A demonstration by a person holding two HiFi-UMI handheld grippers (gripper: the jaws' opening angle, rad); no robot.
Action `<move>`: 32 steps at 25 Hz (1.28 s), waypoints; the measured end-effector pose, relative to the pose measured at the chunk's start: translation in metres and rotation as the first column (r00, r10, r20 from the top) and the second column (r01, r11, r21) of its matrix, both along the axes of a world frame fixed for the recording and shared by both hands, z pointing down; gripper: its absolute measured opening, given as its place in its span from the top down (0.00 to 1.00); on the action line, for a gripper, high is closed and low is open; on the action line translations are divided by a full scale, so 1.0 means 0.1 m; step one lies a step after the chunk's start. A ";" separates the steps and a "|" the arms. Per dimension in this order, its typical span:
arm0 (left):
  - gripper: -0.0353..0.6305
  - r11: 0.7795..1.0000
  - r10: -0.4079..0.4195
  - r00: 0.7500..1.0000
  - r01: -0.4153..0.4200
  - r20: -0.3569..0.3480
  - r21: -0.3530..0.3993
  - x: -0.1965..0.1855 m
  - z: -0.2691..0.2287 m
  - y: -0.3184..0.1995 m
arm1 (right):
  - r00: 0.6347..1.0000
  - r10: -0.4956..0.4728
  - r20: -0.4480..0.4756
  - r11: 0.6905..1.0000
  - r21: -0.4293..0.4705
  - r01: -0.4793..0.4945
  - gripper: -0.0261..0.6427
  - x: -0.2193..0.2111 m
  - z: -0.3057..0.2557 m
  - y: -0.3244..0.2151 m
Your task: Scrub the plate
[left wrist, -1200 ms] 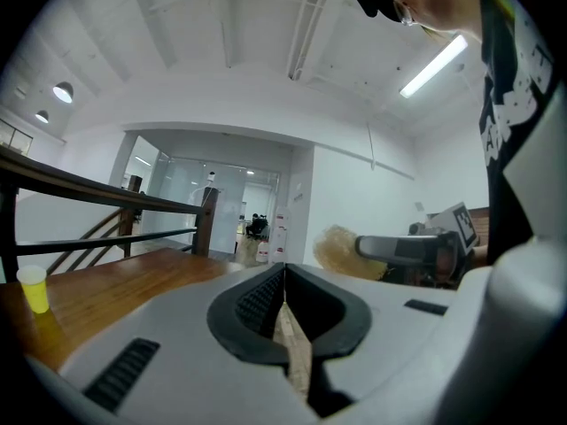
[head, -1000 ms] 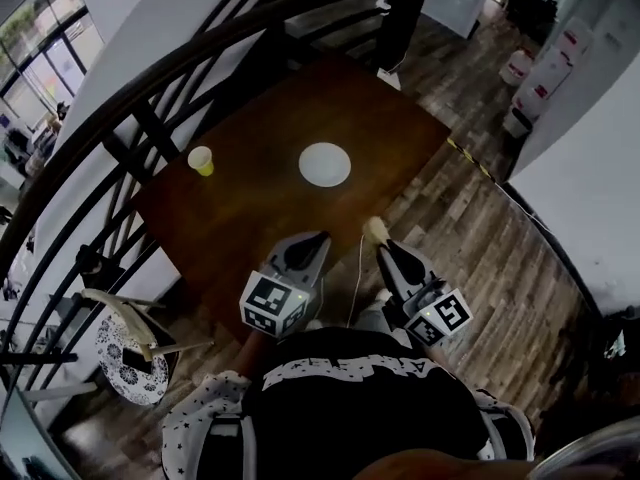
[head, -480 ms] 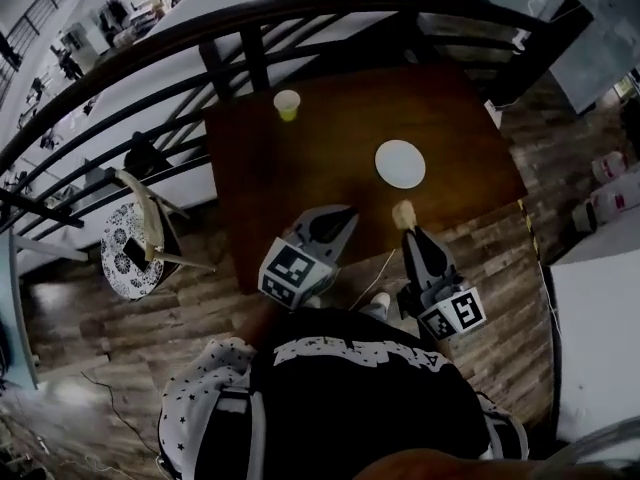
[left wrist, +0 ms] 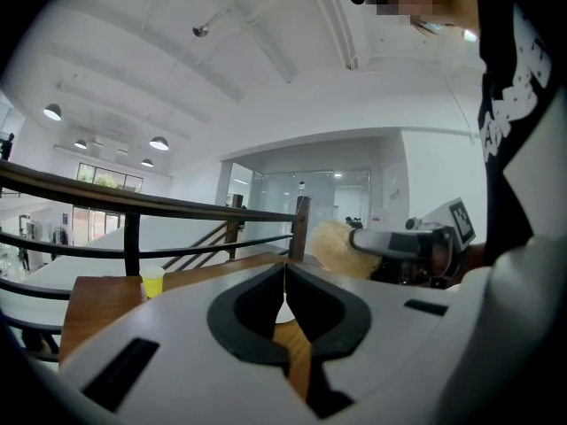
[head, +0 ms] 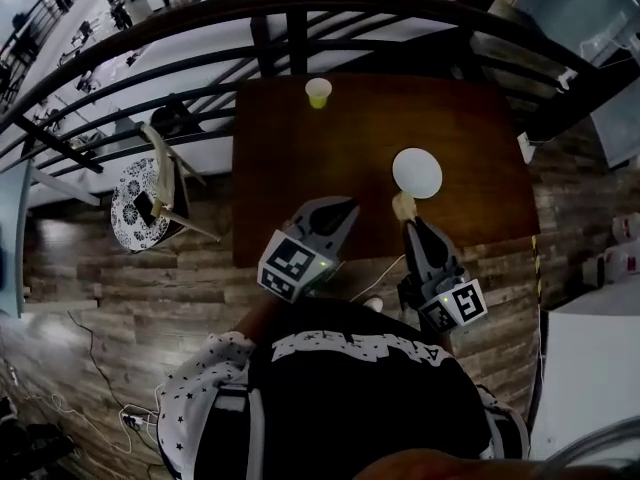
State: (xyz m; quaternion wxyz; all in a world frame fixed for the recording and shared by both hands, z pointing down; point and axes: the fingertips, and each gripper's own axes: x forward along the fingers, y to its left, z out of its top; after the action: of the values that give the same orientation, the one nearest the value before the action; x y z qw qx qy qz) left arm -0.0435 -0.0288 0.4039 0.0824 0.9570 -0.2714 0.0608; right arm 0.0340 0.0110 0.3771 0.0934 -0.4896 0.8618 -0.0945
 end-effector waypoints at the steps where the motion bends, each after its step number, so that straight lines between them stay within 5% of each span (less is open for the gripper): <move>1: 0.92 1.000 -0.013 1.000 0.013 0.002 0.002 0.01 -0.01 -0.01 | 1.000 -0.011 0.005 1.000 0.003 0.011 0.89 0.01 -0.02 -0.02; 32: 0.92 0.955 -0.297 0.953 0.296 0.052 0.019 0.74 -0.09 0.50 | 0.970 -0.236 0.052 0.972 0.006 0.236 0.89 1.01 0.03 0.24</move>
State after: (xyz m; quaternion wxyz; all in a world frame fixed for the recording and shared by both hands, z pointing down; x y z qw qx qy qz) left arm 0.0300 0.0207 0.3946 0.0781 0.9038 -0.4145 0.0723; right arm 0.1348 0.0354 0.3799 0.1038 -0.3809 0.9112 -0.1179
